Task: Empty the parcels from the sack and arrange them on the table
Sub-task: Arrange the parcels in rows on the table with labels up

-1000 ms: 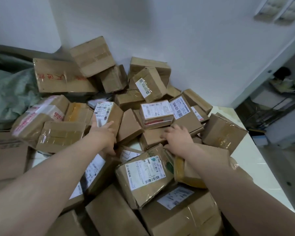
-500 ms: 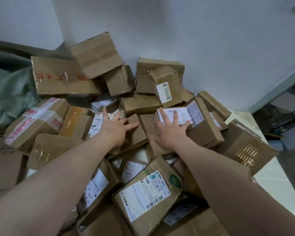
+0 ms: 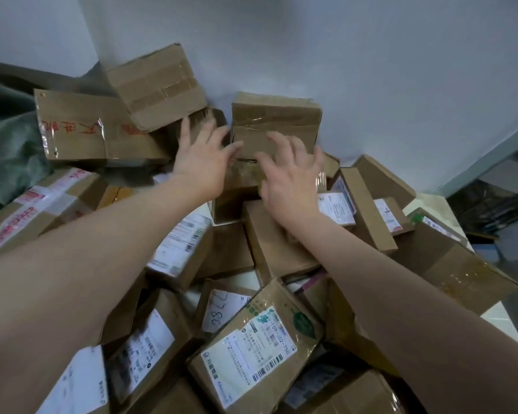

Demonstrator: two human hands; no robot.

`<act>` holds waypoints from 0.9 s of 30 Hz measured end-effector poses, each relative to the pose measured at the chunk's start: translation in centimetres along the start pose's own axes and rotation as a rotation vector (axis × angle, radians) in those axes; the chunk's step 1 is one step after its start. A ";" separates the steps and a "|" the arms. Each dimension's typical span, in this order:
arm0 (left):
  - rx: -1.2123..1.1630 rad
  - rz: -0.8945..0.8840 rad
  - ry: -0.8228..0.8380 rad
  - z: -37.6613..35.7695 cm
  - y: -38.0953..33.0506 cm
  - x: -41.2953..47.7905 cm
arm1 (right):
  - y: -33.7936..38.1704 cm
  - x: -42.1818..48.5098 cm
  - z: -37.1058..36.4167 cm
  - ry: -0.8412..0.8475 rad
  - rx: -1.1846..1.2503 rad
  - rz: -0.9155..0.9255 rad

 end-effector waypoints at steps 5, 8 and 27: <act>0.110 -0.010 0.200 -1.3 1.9 4.1 | 0.1 4.4 -6.4 0.550 -0.241 0.054; 0.105 0.092 0.336 -4.4 4.9 2.0 | -3.6 3.9 -8.6 0.623 -0.333 -0.110; -0.255 -0.193 0.463 -6.1 -6.2 -8.5 | -1.1 -9.3 -5.6 0.766 -0.354 0.152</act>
Point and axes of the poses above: each hand's wrist, its own x-axis towards the middle knuckle, its own z-axis out of the back of the hand, y = z × x, the point moved 5 cm from there along x, towards the middle knuckle, and after that the axes turned 11 degrees about -z, right-handed, at the moved point
